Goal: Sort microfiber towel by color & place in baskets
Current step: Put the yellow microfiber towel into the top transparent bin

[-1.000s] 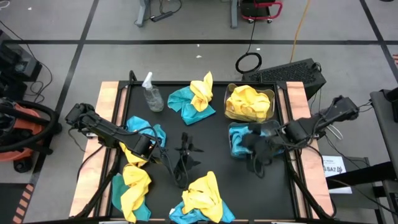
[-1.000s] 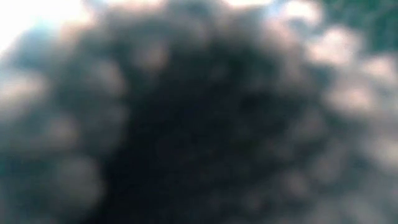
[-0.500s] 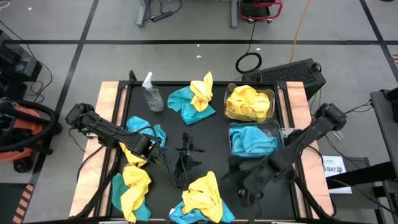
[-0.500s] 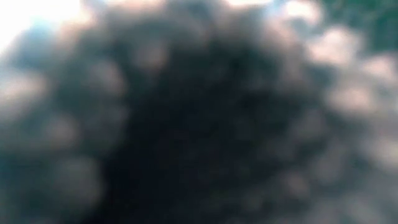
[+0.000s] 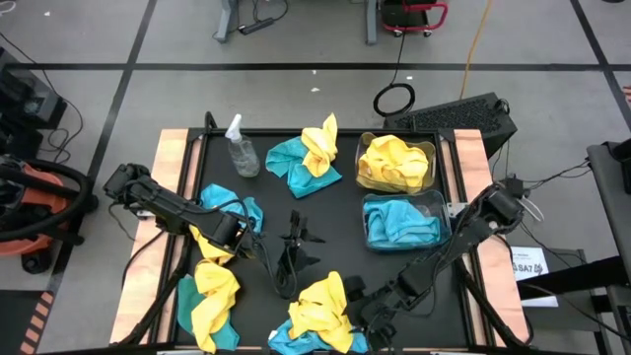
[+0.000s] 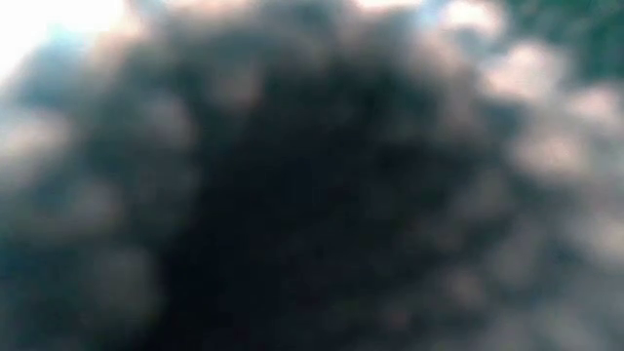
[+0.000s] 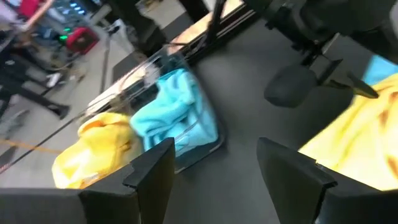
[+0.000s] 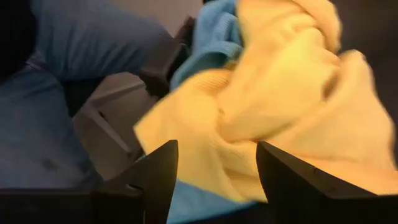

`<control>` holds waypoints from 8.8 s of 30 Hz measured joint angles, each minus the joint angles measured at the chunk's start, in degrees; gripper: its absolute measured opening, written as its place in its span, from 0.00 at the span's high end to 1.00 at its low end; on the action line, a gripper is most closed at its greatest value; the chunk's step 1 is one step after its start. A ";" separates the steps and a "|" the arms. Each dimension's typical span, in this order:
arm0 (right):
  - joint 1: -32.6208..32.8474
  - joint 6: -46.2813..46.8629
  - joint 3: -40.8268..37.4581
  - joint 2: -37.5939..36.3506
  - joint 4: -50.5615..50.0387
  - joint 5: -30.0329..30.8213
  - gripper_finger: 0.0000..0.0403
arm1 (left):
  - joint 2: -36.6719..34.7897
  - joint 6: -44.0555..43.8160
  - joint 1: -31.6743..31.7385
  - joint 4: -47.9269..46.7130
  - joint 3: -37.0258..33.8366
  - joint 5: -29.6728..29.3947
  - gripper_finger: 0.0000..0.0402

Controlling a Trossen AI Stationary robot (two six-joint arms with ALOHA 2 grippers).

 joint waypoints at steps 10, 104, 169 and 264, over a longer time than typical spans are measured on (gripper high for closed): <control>1.48 3.00 0.00 2.97 2.54 0.52 0.54 | 0.02 -3.02 -0.50 -1.44 0.00 9.33 0.42; 0.83 -5.39 21.70 -18.89 -50.61 27.28 1.00 | 16.41 -10.86 8.85 46.65 -7.89 10.99 0.98; 0.32 64.30 1.77 -18.89 -83.40 67.73 0.46 | 24.52 -0.20 37.83 48.16 11.28 43.22 0.99; -37.85 -17.37 2.01 -43.87 -43.16 43.21 1.00 | 9.60 4.26 43.28 1.00 16.26 47.64 0.41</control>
